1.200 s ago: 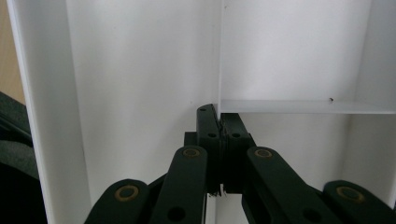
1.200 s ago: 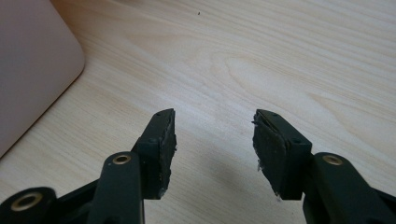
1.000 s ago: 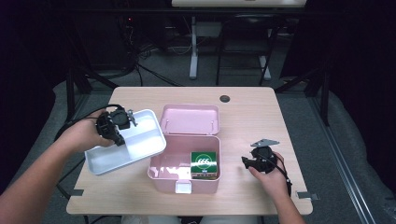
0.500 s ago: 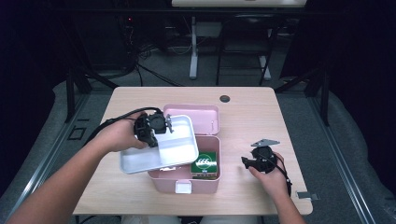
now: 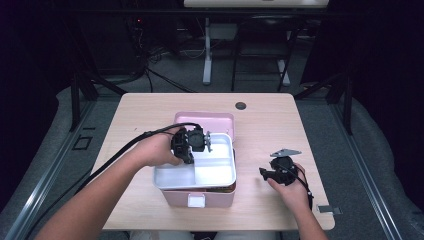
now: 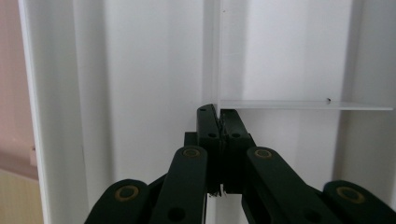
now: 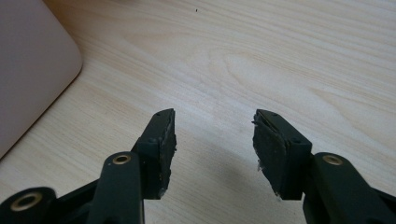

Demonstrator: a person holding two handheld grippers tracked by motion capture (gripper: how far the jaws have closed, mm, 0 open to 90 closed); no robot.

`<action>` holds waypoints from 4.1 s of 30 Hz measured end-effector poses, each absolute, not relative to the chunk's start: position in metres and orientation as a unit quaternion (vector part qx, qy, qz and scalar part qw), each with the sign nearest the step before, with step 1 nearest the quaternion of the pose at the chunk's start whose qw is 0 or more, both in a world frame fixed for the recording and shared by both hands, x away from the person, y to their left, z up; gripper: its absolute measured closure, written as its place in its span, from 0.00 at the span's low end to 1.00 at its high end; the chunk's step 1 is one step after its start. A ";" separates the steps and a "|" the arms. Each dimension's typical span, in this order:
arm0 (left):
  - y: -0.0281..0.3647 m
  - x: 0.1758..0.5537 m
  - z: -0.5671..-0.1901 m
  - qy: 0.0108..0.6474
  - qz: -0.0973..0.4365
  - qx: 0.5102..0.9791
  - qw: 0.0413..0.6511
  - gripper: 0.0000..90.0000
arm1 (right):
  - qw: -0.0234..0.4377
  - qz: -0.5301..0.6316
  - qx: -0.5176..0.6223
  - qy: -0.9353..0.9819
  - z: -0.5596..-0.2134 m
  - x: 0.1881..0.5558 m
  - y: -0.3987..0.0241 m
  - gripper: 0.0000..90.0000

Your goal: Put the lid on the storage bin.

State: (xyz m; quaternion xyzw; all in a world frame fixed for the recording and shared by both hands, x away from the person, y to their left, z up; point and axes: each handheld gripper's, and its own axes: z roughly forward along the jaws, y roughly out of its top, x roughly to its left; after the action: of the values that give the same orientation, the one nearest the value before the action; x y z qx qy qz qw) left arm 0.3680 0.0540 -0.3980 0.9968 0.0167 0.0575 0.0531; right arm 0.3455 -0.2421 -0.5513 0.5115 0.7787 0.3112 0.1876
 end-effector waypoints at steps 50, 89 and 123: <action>0.133 0.370 -0.442 0.173 0.032 0.967 0.184 0.73 | 0.178 0.314 0.510 0.780 -0.554 0.347 -0.239 0.54; 0.160 0.353 -0.459 0.214 0.062 0.931 0.288 0.80 | 0.148 0.395 0.524 0.740 -0.460 0.448 -0.182 0.58; 0.160 0.352 -0.459 0.216 0.064 0.929 0.292 0.79 | 0.126 0.368 0.581 0.715 -0.497 0.502 -0.145 0.71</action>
State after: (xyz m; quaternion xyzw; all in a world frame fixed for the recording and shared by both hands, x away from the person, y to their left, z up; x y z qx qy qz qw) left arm 0.3519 0.1595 -0.4594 0.9295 0.2163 0.0644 0.2917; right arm 0.5019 -0.1455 -0.4974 0.5808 0.7151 0.3678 0.1262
